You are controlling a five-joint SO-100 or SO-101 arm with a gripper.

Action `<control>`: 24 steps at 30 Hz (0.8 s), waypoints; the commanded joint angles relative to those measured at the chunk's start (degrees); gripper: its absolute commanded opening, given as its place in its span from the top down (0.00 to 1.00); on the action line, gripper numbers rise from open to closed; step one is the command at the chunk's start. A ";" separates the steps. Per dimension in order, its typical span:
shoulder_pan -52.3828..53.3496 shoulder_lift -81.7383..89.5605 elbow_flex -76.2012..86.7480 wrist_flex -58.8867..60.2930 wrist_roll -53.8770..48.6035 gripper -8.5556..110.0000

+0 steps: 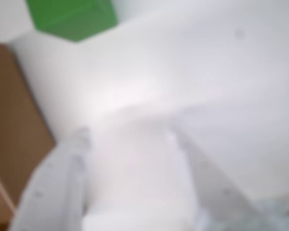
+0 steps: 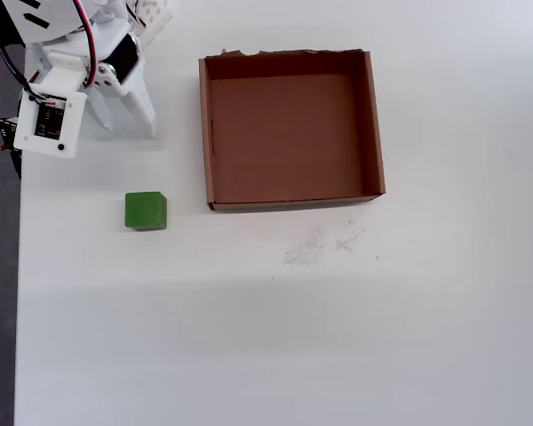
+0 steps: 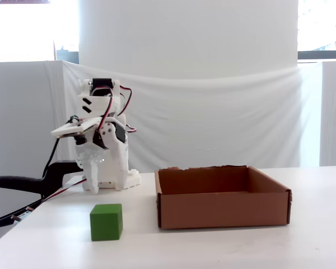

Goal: Grasp a green cube and put it in a box.

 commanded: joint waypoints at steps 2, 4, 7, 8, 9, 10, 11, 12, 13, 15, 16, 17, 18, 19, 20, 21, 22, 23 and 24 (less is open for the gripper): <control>-0.62 -0.44 -0.26 0.09 0.44 0.75; -0.62 -0.44 -0.26 0.09 0.44 0.75; -0.62 -0.44 -0.26 0.09 0.44 0.75; -0.62 -0.44 -0.26 0.09 0.44 0.75; -0.62 -0.44 -0.26 0.09 0.44 0.75; -0.62 -0.44 -0.26 0.09 0.44 0.75; -0.62 -0.44 -0.26 0.09 0.44 0.75; -1.05 -0.44 -0.26 0.09 0.44 0.75; -1.05 -0.44 -0.26 0.09 0.53 0.75; -1.05 -0.44 -0.26 0.09 0.53 0.75; -1.05 -0.44 -0.26 0.09 0.53 0.74; -1.05 -0.44 -0.26 0.09 0.53 0.74; -1.05 -0.44 -0.26 0.09 0.53 0.74; -1.05 -0.44 -0.26 0.00 0.53 0.74; -0.88 -0.44 -0.26 0.00 0.53 0.75; -0.70 -0.44 -0.18 0.00 0.62 0.75; -0.44 -0.44 -0.18 0.00 0.88 0.75; -0.35 -0.44 -0.18 0.00 1.05 0.74; -0.09 -0.44 -0.18 0.00 1.05 0.73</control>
